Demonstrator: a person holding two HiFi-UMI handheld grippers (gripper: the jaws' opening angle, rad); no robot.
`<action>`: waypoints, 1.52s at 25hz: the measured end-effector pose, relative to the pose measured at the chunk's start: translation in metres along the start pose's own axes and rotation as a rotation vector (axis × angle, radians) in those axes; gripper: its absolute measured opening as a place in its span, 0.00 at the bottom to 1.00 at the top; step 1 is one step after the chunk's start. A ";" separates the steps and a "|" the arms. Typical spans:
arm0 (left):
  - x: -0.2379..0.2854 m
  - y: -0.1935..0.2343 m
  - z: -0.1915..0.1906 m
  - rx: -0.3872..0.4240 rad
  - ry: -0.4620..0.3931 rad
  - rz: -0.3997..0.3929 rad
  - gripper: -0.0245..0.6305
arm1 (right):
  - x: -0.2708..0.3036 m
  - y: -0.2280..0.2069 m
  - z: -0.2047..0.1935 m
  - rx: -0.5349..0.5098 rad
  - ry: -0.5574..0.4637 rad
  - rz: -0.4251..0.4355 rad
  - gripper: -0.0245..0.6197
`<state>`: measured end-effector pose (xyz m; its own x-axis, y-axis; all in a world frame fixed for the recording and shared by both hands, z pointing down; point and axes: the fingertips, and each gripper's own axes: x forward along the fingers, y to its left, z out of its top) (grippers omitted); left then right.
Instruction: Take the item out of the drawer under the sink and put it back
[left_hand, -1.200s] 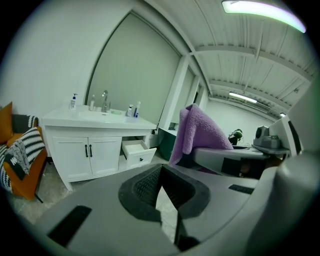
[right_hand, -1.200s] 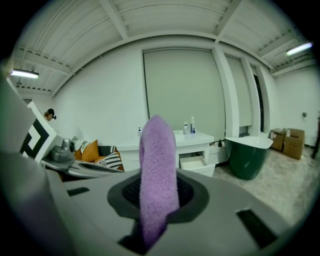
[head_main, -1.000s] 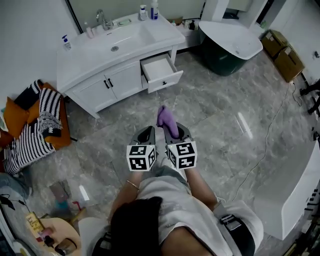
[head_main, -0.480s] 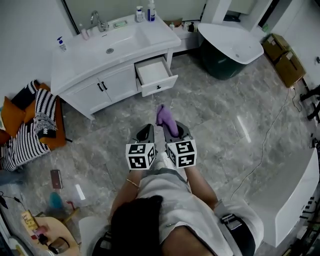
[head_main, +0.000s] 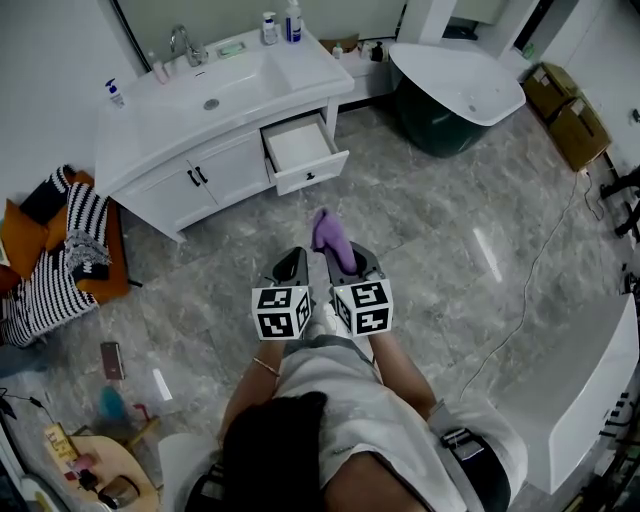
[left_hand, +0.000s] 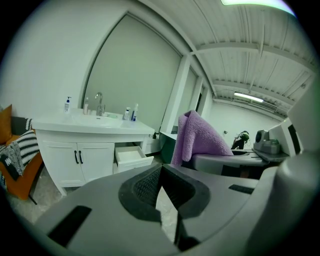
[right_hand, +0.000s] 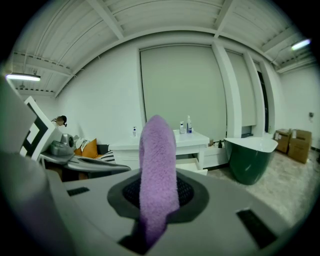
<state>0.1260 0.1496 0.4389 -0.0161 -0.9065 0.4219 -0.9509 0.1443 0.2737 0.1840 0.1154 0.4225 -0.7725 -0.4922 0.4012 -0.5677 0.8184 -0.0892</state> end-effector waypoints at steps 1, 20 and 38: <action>0.000 0.000 0.000 0.002 0.000 0.003 0.04 | 0.000 -0.001 0.000 0.001 0.002 0.000 0.15; 0.035 0.023 0.015 0.016 0.010 -0.015 0.04 | 0.037 -0.011 0.006 0.011 0.021 -0.014 0.15; 0.117 0.082 0.053 0.002 0.070 -0.059 0.04 | 0.142 -0.044 0.032 0.060 0.079 -0.073 0.15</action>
<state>0.0301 0.0348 0.4650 0.0613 -0.8835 0.4643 -0.9502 0.0908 0.2982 0.0903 0.0000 0.4544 -0.7052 -0.5224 0.4794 -0.6393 0.7609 -0.1112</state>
